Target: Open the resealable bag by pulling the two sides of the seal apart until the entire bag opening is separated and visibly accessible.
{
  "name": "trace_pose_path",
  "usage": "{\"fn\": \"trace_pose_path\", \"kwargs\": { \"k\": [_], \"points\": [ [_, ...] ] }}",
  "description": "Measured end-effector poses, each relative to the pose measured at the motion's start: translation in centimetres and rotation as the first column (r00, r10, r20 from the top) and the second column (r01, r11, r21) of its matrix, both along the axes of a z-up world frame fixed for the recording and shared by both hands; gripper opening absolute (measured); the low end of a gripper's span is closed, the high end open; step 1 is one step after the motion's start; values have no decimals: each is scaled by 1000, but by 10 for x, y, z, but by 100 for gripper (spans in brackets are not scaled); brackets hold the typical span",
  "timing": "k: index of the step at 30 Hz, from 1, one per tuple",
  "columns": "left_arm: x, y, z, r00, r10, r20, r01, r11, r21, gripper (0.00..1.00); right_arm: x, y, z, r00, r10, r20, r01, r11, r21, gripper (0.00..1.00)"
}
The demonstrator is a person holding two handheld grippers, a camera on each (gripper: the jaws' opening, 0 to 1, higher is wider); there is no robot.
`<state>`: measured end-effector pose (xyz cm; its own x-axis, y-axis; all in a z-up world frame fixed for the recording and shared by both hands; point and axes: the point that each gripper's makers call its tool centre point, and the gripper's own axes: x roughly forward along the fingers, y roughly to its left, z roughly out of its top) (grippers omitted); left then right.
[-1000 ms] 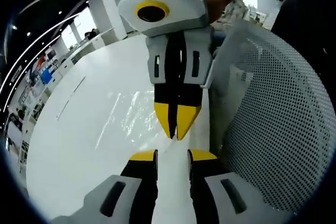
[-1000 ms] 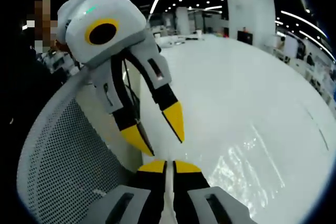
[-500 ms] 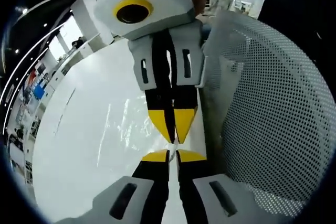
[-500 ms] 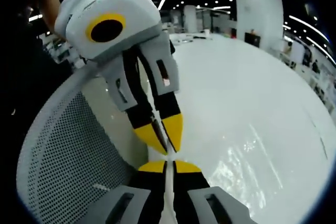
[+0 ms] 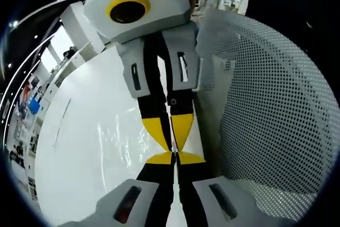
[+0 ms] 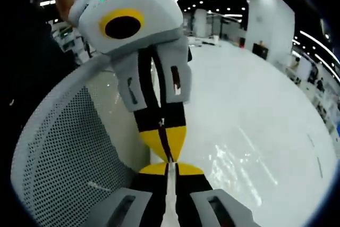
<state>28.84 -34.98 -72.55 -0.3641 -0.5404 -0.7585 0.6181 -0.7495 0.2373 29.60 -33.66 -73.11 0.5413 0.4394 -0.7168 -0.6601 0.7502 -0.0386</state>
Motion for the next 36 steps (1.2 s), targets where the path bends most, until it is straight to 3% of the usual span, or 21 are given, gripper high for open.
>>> {"fn": "trace_pose_path", "kwargs": {
  "k": [14,30,36],
  "points": [
    [1,1,-2,1000,-4,17,4,1000,3,0,-1,0,-3,997,80,23,-77,990,-115,0],
    [-2,2,0,1000,13,-12,-13,1000,6,0,-6,-4,-6,998,55,26,-51,993,-106,0],
    [1,0,2,998,56,-29,-56,998,-7,0,-4,-5,-3,1000,20,19,-18,995,-96,0]
  ]
}}
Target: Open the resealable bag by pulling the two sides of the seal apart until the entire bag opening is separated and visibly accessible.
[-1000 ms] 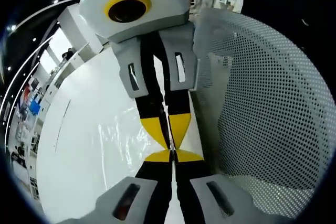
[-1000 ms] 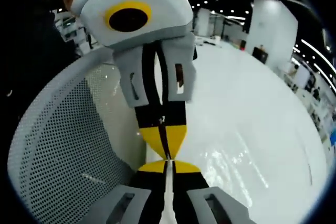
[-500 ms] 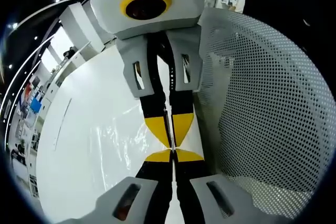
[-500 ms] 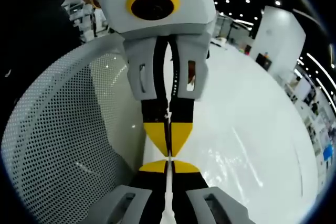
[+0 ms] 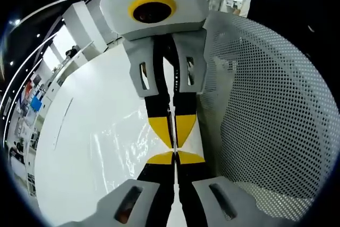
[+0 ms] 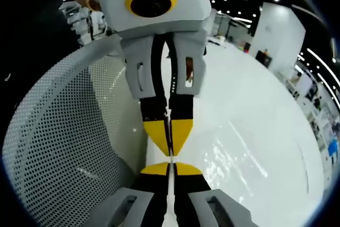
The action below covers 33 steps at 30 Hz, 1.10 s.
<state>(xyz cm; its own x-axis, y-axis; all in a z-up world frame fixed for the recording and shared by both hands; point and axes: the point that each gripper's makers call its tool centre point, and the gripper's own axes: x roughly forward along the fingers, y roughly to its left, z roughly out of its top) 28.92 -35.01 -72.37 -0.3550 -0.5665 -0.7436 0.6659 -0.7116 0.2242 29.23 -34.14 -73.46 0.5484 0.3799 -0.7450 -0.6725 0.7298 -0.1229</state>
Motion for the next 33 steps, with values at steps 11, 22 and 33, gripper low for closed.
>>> {"fn": "trace_pose_path", "kwargs": {
  "k": [11,22,33],
  "points": [
    [-4,2,-1,1000,11,1,-11,999,38,0,-1,8,0,995,104,7,-103,989,-107,0],
    [-6,8,-2,1000,7,4,-7,999,40,0,-4,12,-3,994,108,4,-107,988,-110,0],
    [-6,5,3,1000,13,-5,-12,1000,27,0,-7,2,-1,1000,22,-10,-22,998,-57,0]
  ]
}}
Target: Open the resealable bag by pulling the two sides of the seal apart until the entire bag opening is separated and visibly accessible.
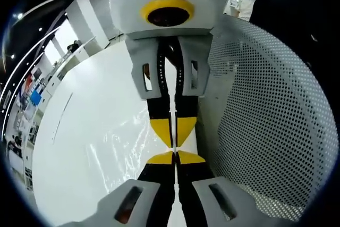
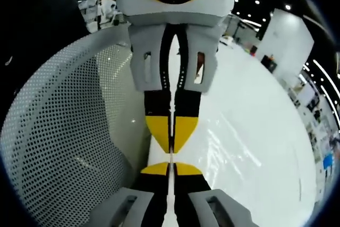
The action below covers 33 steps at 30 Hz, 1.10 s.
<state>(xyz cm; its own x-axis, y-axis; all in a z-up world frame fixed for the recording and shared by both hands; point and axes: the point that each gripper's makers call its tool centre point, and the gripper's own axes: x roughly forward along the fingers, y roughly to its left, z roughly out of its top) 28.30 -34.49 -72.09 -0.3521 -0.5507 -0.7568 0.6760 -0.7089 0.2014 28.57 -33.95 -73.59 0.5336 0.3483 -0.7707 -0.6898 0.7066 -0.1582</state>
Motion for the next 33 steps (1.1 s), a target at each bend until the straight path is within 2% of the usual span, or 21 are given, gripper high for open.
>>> {"fn": "trace_pose_path", "kwargs": {
  "k": [3,5,7,14,21,33],
  "points": [
    [3,-2,2,1000,10,-5,-10,1000,-8,0,2,-1,2,1000,-28,12,28,999,15,0],
    [4,-3,4,1000,19,-20,-20,1000,-16,0,3,-2,3,999,-53,9,52,998,36,8],
    [4,-2,7,999,21,-29,-22,1000,-17,0,1,-5,1,998,-60,2,59,998,28,10],
    [2,-2,8,999,8,-32,-9,1000,-21,0,1,-5,-1,999,-49,0,49,999,20,0],
    [2,-3,7,998,35,-60,-35,999,-9,0,1,-4,-2,999,-41,-9,41,999,14,0],
    [-1,-5,4,999,19,-37,-19,1000,-1,0,4,-1,0,1000,-11,-2,11,1000,-6,0]
  ]
}}
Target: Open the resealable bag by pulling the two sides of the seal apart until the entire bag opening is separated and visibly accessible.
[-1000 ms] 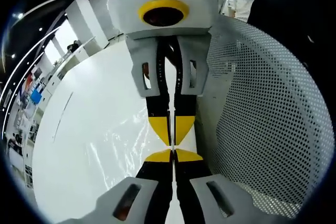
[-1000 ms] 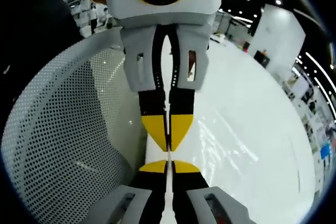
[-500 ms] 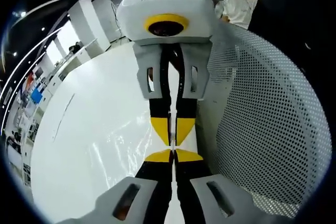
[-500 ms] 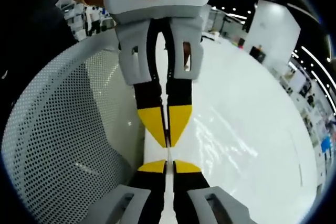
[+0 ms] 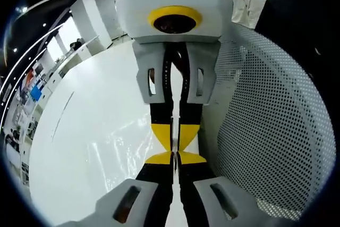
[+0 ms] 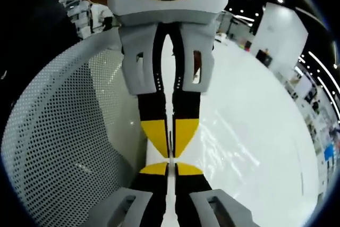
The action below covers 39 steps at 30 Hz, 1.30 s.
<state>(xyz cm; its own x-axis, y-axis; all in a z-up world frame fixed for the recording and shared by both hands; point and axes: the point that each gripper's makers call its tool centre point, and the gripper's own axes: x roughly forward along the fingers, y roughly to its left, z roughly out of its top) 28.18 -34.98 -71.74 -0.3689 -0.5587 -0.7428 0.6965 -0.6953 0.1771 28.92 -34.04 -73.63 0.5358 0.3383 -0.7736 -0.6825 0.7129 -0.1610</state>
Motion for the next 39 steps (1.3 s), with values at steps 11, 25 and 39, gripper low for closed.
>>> {"fn": "trace_pose_path", "kwargs": {
  "k": [11,25,39],
  "points": [
    [1,-1,1,1000,-6,30,7,1000,-19,0,-2,-5,-2,1000,7,4,-7,1000,-11,0],
    [12,4,6,1000,22,8,-22,999,-25,0,-7,-16,-4,1000,-31,-5,31,1000,4,0],
    [19,13,4,999,42,1,-42,999,-9,0,-17,-27,-12,999,-39,-34,38,999,-21,0]
  ]
}}
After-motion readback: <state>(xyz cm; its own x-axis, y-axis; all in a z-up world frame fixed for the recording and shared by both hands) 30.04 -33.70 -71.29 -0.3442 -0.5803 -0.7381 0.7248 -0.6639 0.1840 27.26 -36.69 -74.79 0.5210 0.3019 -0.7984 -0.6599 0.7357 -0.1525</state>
